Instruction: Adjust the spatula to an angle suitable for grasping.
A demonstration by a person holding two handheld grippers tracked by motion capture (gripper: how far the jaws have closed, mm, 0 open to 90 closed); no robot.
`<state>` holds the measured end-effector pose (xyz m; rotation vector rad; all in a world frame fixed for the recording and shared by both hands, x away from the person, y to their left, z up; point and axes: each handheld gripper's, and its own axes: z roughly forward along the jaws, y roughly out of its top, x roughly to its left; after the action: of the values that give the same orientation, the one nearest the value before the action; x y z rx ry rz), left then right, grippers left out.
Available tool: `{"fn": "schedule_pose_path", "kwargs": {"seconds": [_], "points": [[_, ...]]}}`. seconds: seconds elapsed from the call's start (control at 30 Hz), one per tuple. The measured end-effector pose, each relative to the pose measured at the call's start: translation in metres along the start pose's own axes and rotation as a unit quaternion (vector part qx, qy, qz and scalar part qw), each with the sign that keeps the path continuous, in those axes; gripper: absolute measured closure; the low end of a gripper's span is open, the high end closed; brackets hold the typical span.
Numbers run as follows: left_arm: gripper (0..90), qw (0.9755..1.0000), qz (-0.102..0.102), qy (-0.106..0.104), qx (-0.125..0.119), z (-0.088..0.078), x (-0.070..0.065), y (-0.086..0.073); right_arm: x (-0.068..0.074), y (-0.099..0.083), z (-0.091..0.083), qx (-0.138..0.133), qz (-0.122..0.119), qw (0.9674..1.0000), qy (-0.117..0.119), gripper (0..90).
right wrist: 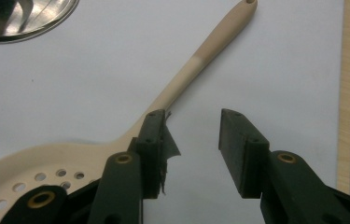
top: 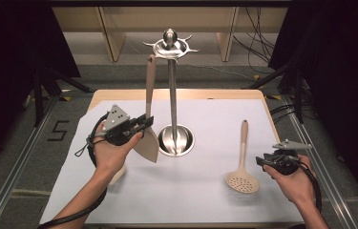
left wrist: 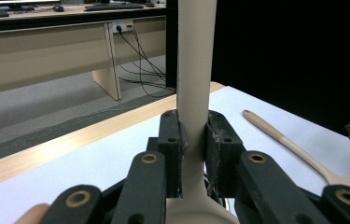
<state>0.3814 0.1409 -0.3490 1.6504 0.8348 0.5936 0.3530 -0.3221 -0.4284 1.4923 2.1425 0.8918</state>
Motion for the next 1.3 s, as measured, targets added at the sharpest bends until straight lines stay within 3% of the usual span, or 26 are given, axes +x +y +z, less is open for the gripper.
{"fn": "schedule_pose_path", "kwargs": {"seconds": [0.03, 0.07, 0.23, 0.33, 0.7, 1.03, 1.17, 1.27, 1.3], "points": [[77.0, 1.0000, 0.000, 0.000, 0.000, 0.000, 0.000, 0.000, 0.000, 0.000, 0.000, 0.000, 0.000, 1.0000, 0.000, 62.1], [77.0, 1.0000, -0.001, -0.001, -0.001, 0.000, 0.000, 0.000, -0.004, 0.000, 0.001, -0.004, -0.023, 0.9997, -0.002, 62.1], [76.8, 1.0000, -0.002, -0.003, -0.001, 0.001, 0.000, 0.000, -0.001, 0.000, 0.001, 0.002, -0.006, 1.0000, -0.001, 62.1], [76.4, 1.0000, -0.001, -0.002, -0.001, 0.000, 0.000, 0.000, -0.002, 0.000, 0.001, -0.004, -0.016, 0.9999, -0.001, 62.1], [76.6, 1.0000, 0.004, -0.004, -0.006, -0.004, -0.001, 0.003, -0.001, 0.001, 0.002, -0.001, -0.012, 0.9999, 0.001, 62.1], [88.4, 0.9993, 0.003, -0.009, -0.036, -0.015, -0.005, 0.020, -0.001, 0.001, 0.002, 0.001, -0.008, 1.0000, 0.002, 62.8], [89.2, 0.9989, 0.000, -0.011, -0.047, -0.019, -0.007, 0.028, 0.000, 0.001, 0.001, 0.007, 0.002, 1.0000, 0.002, 63.3], [89.3, 0.9983, -0.002, -0.011, -0.058, -0.022, -0.006, 0.034, -0.003, 0.001, 0.003, -0.009, -0.020, 0.9998, 0.001, 63.7], [89.3, 0.9980, -0.002, -0.011, -0.062, -0.023, -0.006, 0.035, -0.001, 0.002, 0.001, -0.004, -0.009, 1.0000, 0.002, 63.9]]}}
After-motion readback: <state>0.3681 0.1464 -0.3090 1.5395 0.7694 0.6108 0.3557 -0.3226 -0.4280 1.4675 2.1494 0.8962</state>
